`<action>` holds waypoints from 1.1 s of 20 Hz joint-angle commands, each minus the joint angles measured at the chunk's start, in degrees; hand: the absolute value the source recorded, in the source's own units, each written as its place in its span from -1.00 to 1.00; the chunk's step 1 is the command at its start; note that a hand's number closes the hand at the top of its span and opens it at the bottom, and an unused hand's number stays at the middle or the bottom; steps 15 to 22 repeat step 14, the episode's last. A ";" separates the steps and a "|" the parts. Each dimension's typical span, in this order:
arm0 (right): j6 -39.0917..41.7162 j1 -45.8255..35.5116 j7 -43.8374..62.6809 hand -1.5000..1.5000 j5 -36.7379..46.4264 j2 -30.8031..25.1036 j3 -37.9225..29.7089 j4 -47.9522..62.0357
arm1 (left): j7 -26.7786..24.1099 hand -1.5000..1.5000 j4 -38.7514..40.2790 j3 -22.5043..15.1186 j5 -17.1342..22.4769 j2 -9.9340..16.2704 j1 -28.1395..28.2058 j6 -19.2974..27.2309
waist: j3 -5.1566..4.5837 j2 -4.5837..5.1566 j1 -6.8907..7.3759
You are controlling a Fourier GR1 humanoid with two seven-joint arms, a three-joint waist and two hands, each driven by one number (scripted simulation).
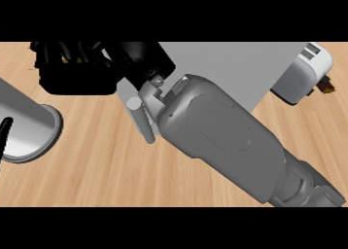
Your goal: Pick up the wine, place it into the cabinet and close the cabinet
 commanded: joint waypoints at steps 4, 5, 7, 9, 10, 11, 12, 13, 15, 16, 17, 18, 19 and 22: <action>3.46 1.86 -6.63 1.00 -0.24 -6.35 -4.69 10.02 | 0.17 -1.00 -0.37 -0.29 -0.69 -0.60 0.37 -1.08 | 0.74 1.81 -0.51; 2.08 0.68 -6.41 1.00 0.67 -4.88 -4.11 10.19 | -0.65 -1.00 1.28 0.02 -1.30 -0.88 -0.31 -1.51 | 0.70 1.66 -0.88; 2.64 -0.71 -7.51 1.00 0.96 -5.69 -4.26 12.47 | 1.21 -1.00 1.45 1.26 -0.03 0.41 -1.88 -1.41 | 0.68 1.98 -0.95; 2.46 -0.84 -8.96 1.00 2.22 -6.30 -3.45 14.47 | 0.85 -1.00 0.27 0.57 -0.68 -0.61 -2.01 -0.04 | 0.69 2.05 -0.78; 3.35 0.51 -9.76 1.00 1.58 -7.07 -3.61 14.21 | 0.79 -1.00 -0.12 0.58 -0.74 -0.46 -1.13 -0.40 | 0.74 1.92 -0.82; 2.57 -0.76 -9.31 1.00 2.37 -6.63 -3.36 14.86 | 1.07 -1.00 0.75 1.10 -0.36 -0.19 -1.33 -0.73 | 0.68 1.84 -0.95; 2.69 -0.67 -10.29 1.00 2.27 -5.93 -3.31 15.93 | 0.44 -1.00 0.34 0.09 -1.21 -1.17 -1.24 -0.06 | 0.68 1.99 -0.69; 3.14 0.39 -11.59 1.00 1.83 -5.73 -3.23 15.73 | 0.90 -1.00 -0.31 -0.37 -1.41 -1.15 -1.96 0.33 | 0.76 2.02 -1.14; 2.99 -0.50 -11.35 1.00 1.68 -6.18 -3.98 16.94 | 1.58 -1.00 -0.36 1.07 -0.02 -0.31 -1.75 -0.46 | 0.71 2.06 -0.56; 2.99 -0.50 -11.35 1.00 1.68 -6.18 -3.98 16.94 | 1.58 -1.00 -0.36 1.07 -0.02 -0.31 -1.75 -0.46 | 0.71 2.06 -0.56; 2.99 -0.50 -11.35 1.00 1.68 -6.18 -3.98 16.94 | 1.58 -1.00 -0.36 1.07 -0.02 -0.31 -1.75 -0.46 | 0.71 2.06 -0.56; 2.99 -0.50 -11.35 1.00 1.68 -6.18 -3.98 16.94 | 1.58 -1.00 -0.36 1.07 -0.02 -0.31 -1.75 -0.46 | 0.71 2.06 -0.56; 2.99 -0.50 -11.35 1.00 1.68 -6.18 -3.98 16.94 | 1.58 -1.00 -0.36 1.07 -0.02 -0.31 -1.75 -0.46 | 0.71 2.06 -0.56; 2.99 -0.50 -11.35 1.00 1.68 -6.18 -3.98 16.94 | 1.58 -1.00 -0.36 1.07 -0.02 -0.31 -1.75 -0.46 | 0.71 2.06 -0.56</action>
